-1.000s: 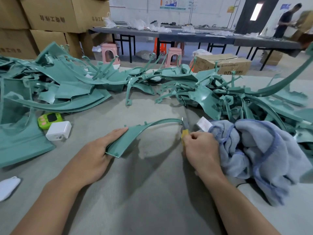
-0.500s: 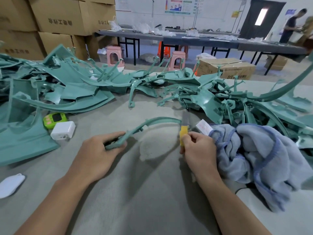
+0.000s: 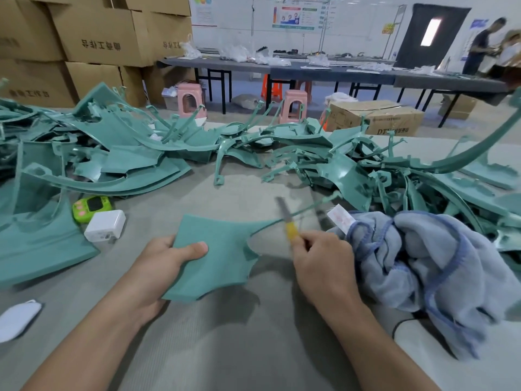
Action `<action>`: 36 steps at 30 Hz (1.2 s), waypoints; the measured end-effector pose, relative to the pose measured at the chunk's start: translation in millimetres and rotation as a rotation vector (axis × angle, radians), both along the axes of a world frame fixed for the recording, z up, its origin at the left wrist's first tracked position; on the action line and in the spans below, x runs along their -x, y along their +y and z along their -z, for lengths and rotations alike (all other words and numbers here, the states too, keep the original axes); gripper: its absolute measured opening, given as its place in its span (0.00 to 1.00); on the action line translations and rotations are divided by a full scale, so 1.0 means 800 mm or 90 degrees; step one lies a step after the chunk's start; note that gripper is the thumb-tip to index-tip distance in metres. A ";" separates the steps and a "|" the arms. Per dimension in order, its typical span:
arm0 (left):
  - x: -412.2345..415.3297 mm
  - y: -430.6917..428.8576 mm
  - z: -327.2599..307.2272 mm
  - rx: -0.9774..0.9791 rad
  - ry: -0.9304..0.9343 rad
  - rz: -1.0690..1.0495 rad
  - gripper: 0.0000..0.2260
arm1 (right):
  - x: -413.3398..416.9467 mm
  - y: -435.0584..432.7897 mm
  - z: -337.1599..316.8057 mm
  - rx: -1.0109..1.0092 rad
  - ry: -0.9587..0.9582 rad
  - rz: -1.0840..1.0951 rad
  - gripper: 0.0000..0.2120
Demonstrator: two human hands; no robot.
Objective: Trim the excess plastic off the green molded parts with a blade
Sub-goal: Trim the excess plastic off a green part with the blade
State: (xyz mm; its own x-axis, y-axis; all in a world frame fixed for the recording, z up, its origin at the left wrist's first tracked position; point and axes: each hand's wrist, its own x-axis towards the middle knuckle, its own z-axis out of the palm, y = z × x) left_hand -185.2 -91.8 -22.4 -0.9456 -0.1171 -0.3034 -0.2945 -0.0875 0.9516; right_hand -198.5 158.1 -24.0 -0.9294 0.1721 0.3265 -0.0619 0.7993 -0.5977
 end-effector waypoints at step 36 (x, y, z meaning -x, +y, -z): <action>0.002 0.007 0.000 0.048 -0.011 -0.030 0.04 | 0.007 0.018 0.005 0.032 0.017 0.030 0.10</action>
